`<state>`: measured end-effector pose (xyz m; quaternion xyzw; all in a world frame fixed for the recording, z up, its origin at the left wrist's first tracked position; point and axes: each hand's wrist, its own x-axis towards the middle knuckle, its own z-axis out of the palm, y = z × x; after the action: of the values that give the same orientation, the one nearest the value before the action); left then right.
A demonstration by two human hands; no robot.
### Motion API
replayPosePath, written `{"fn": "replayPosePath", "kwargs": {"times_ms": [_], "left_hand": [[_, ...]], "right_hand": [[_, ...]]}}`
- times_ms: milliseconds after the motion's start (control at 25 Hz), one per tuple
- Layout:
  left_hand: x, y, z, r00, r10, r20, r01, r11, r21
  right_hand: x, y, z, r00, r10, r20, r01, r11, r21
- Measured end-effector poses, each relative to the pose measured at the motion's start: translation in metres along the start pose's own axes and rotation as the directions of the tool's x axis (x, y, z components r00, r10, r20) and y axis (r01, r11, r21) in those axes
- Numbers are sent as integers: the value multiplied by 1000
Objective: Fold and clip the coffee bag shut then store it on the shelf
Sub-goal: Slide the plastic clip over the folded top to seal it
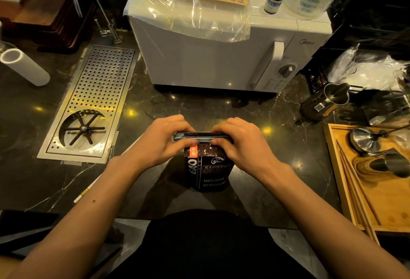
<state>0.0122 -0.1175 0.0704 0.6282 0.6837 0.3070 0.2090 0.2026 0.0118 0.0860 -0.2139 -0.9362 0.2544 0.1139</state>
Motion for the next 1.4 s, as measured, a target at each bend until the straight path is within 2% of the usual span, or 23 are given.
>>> {"fn": "replayPosePath", "kwargs": {"times_ms": [120,240,440,560,840,960,1400], "left_hand": [[0,0,0,1000,-5,-6,5,1000,-10],[1,-2,1,1000,-5,-7,4,1000,-10],[0,-3,2,999,-10,-39,10,1000,-17],[0,-2,2,999,-20,-46,18,1000,-25],[-14,-4,1,972,-161,-174,130,976,-177],[-20,-6,-2,966,-190,-173,152,965,-211],[-16,-10,-6,982,-154,-112,123,962,-244]], "right_hand": [[-3,8,-6,1000,4,15,-5,998,56],[-7,10,-7,997,56,-56,-49,991,127],[-9,19,-10,998,51,-46,-45,990,137],[-13,28,-14,991,91,-96,-74,983,167],[-18,30,-10,988,111,-109,-87,975,204],[-20,31,-8,983,121,-136,-87,969,233],[-22,35,-8,985,107,-133,-65,955,290]]}}
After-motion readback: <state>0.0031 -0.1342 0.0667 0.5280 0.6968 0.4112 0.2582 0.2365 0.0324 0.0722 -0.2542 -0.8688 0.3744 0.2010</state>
